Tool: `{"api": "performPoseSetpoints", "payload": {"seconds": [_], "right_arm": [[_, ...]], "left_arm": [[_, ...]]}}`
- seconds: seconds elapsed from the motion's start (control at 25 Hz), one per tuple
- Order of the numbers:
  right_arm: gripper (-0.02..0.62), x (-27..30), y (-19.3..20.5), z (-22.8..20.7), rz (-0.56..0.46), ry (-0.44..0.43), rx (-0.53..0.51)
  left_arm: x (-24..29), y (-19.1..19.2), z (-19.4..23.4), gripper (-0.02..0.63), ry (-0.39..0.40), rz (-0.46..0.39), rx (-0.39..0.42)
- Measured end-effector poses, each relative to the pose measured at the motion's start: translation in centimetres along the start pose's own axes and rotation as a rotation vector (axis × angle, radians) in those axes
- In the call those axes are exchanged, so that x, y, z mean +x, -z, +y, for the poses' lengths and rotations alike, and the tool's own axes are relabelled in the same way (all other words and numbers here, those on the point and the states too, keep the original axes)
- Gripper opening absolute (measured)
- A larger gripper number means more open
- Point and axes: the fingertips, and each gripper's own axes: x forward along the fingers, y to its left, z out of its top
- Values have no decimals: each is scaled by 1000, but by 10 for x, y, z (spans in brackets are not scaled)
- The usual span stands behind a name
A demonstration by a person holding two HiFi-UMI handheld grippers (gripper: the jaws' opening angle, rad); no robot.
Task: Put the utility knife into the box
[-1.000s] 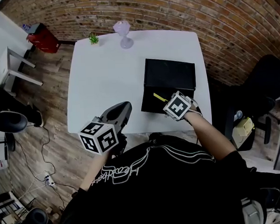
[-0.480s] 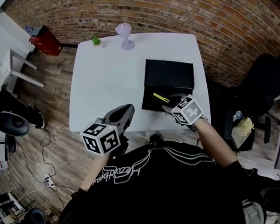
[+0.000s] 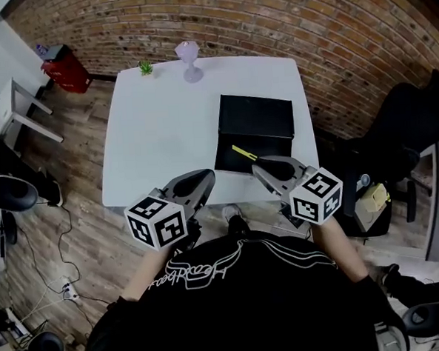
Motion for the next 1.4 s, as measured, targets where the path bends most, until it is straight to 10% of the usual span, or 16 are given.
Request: {"api": "performPoseSetpoints", "payload": {"seconds": [0.48, 1.4], "right_arm": [[2, -52, -28, 38, -215, -72, 55], [2, -47, -28, 38, -185, -87, 23]], "left_arm": [[3, -10, -54, 32, 142, -6, 99], [14, -9, -54, 32, 143, 12, 101]]}}
